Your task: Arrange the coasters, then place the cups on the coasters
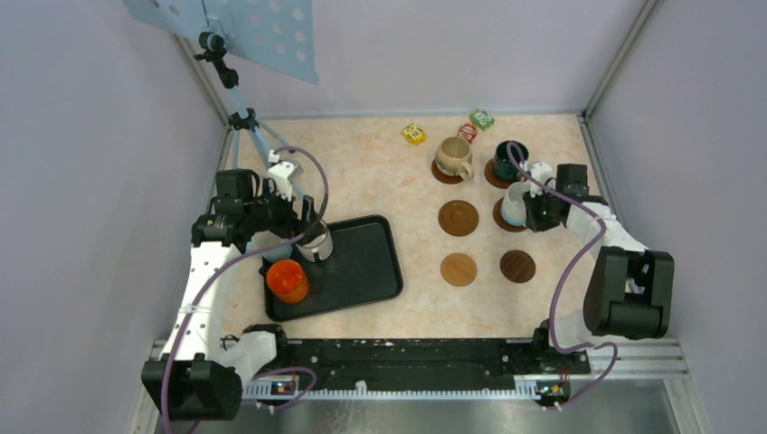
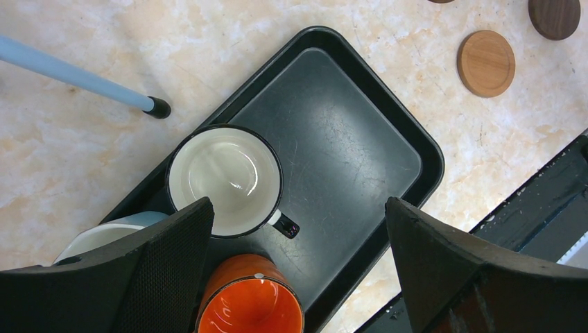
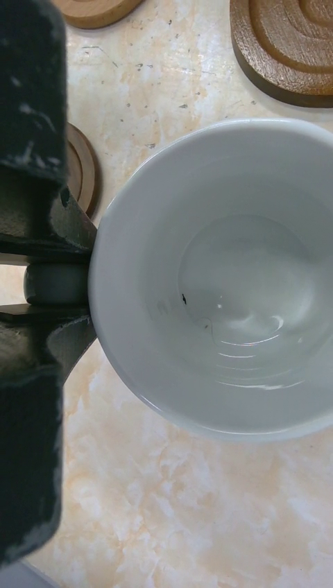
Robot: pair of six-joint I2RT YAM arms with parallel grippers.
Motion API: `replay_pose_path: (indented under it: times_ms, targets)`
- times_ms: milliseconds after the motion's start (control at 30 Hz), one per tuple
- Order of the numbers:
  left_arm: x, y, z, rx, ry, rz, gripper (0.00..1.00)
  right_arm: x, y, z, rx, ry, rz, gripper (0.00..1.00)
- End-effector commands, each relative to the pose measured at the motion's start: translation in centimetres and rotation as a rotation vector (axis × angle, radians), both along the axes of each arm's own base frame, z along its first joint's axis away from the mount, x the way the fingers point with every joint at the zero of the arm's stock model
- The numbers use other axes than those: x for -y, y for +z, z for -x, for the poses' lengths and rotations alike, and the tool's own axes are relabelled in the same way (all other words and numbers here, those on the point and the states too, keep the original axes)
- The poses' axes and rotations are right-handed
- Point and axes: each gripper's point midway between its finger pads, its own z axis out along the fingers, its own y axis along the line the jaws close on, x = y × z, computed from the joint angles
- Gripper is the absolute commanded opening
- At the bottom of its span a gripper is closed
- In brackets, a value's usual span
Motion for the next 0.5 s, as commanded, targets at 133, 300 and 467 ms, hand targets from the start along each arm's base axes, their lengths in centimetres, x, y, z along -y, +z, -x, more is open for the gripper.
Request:
replay_pose_path:
  times_ms: [133, 300, 467]
  targets:
    - [0.2, 1.3, -0.7, 0.048, -0.01, 0.006, 0.99, -0.2, 1.7, -1.7, 0.083, 0.01, -0.019, 0.21]
    - [0.2, 1.3, -0.7, 0.049, -0.014, -0.004, 0.99, -0.4, 3.0, -1.6, 0.093, 0.017, -0.026, 0.46]
    - [0.3, 1.4, -0.7, 0.052, -0.016, 0.0, 0.99, -0.7, 5.5, -1.7, 0.118, 0.029, -0.034, 0.57]
